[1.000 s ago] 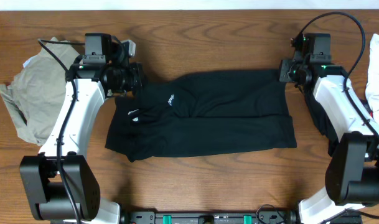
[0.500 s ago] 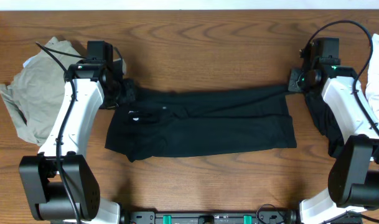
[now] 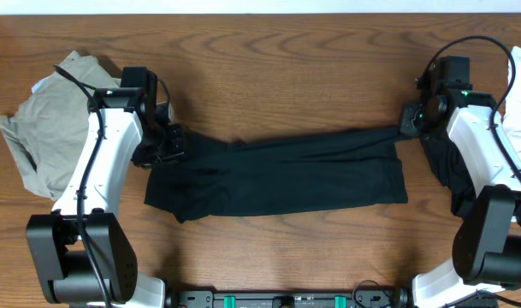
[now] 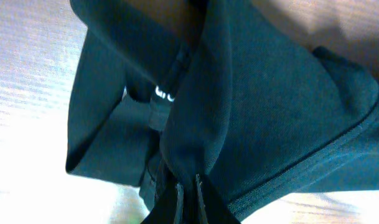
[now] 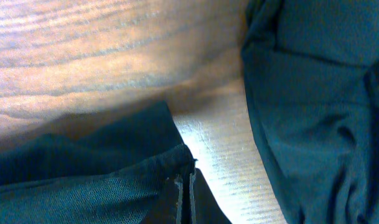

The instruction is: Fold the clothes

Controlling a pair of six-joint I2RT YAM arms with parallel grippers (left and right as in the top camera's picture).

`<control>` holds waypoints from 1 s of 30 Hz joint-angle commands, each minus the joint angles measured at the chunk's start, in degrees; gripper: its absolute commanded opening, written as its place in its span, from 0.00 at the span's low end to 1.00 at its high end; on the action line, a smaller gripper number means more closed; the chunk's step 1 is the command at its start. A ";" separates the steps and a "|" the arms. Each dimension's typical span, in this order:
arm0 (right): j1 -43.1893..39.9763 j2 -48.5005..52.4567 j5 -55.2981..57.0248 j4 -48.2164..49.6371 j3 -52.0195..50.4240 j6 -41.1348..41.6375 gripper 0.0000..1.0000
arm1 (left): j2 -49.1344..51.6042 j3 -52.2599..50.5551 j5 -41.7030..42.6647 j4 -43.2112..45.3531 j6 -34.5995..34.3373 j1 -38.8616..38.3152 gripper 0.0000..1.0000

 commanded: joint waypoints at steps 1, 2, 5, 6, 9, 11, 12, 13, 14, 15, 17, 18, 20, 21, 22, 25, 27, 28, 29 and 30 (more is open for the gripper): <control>-0.42 -1.31 0.79 -2.16 -0.09 -0.55 0.01 | -0.52 -1.62 -1.40 -0.79 -0.07 0.39 0.08; -0.42 -1.31 0.79 -3.26 -0.09 -0.55 0.01 | -0.52 -1.79 -1.40 -0.81 -0.07 0.39 0.08; -0.42 -1.29 0.76 -6.69 -0.09 -0.59 0.01 | -0.52 -2.16 -1.40 -0.81 -0.07 0.39 0.08; -0.42 -1.29 0.79 -7.78 -0.09 -0.63 0.01 | -0.52 -2.25 -1.42 -0.81 -0.07 0.39 0.08; -0.42 -1.29 0.79 -10.84 -0.09 -1.79 0.01 | -0.48 -2.62 -1.42 -1.05 -0.07 0.39 0.09; -0.42 -1.29 0.81 -12.44 -0.09 -2.08 0.01 | -0.48 -2.86 -1.42 -1.42 -0.07 0.39 0.13; -0.42 -1.29 0.85 -13.05 -0.09 -2.08 0.02 | -0.46 -2.99 -1.49 -1.51 -0.07 0.39 0.13; -0.42 -1.27 0.87 -13.42 -0.09 -2.08 0.02 | -0.46 -3.21 -1.62 -1.51 -0.04 0.39 0.14; -0.42 -1.27 0.87 -13.88 -0.09 -2.08 0.03 | -0.46 -3.48 -1.62 -1.46 -0.04 0.39 0.14; -0.42 -1.27 0.90 -14.38 -0.11 -2.08 0.03 | -0.46 -3.80 -1.64 -1.44 -0.04 0.39 0.14; -0.42 -1.27 1.03 -15.58 -0.11 -2.08 0.08 | -0.44 -4.37 -1.95 -1.42 -0.04 0.39 0.17; -0.42 -1.25 1.01 -16.00 -0.11 -2.08 0.10 | -0.44 -4.74 -2.05 -1.42 -0.04 0.39 0.22; -0.42 -1.20 1.01 -16.44 -0.11 -2.08 0.14 | -0.44 -5.40 -2.05 -1.31 -0.04 0.39 0.27; -0.42 -1.20 1.01 -16.59 -0.11 -2.08 0.17 | -0.44 -5.62 -2.10 -1.22 -0.04 0.42 0.29; -0.42 -1.20 1.01 -16.65 -0.11 -2.08 0.19 | -0.44 -5.68 -2.36 -1.20 -0.04 0.39 0.31; -0.42 -1.20 1.03 -17.22 -0.11 -2.08 0.22 | -0.44 -5.68 -2.86 -0.98 -0.07 0.39 0.34; -0.42 -1.20 1.01 -17.20 -0.11 -2.08 0.22 | -0.44 -5.68 -2.84 -0.52 -0.07 0.39 0.34; -0.42 -1.20 0.98 -17.14 -0.11 -2.05 0.22 | -0.44 -5.68 -2.82 -0.15 -0.07 0.39 0.34; -0.42 -1.20 0.98 -16.92 -0.11 -2.05 0.22 | -0.44 -5.66 -2.62 0.46 -0.07 0.39 0.34; -0.42 -1.20 0.79 -16.48 -0.11 -2.05 0.22 | -0.44 -5.60 -2.45 1.03 -0.07 0.39 0.32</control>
